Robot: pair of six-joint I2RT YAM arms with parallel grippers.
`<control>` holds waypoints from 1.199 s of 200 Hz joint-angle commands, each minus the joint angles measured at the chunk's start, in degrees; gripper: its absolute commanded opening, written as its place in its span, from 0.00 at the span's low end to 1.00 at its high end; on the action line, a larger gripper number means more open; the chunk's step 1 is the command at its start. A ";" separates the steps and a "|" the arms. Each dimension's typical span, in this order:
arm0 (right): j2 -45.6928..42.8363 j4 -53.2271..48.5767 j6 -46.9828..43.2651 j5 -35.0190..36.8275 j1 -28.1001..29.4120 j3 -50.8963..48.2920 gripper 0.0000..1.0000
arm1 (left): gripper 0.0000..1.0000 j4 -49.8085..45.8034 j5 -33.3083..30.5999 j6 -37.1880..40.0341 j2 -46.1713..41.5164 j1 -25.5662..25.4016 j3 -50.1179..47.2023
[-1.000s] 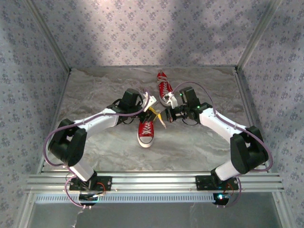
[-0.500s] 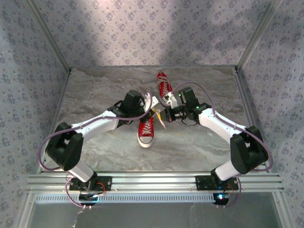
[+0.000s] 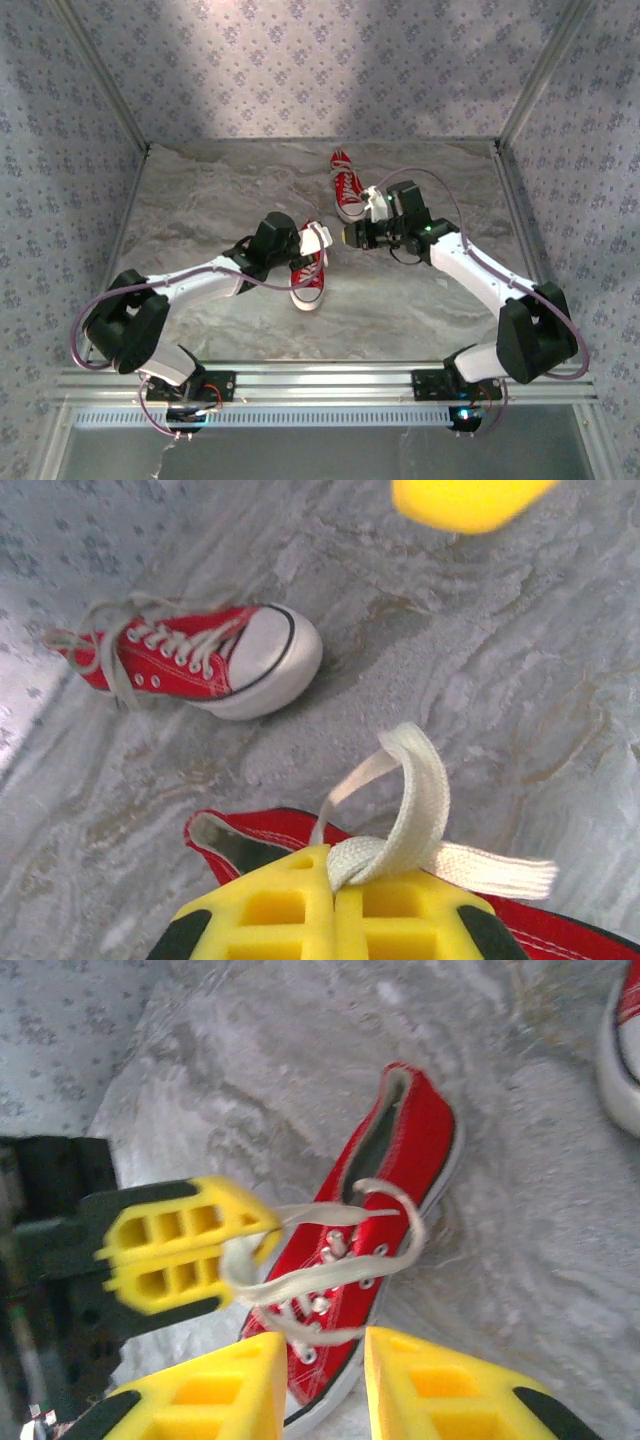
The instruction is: Tie the shoes
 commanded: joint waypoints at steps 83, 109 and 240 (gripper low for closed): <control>18.18 2.79 4.89 -2.08 0.03 14.61 0.23 | 0.00 18.45 12.97 -0.38 -0.76 5.86 -4.61; 21.24 4.74 -1.85 -3.03 0.46 15.34 0.26 | 0.00 20.74 13.80 -2.10 -0.66 6.33 -5.66; 23.53 2.62 -21.62 -13.41 2.91 12.50 0.32 | 0.00 27.16 16.30 -10.06 -1.23 10.44 -9.54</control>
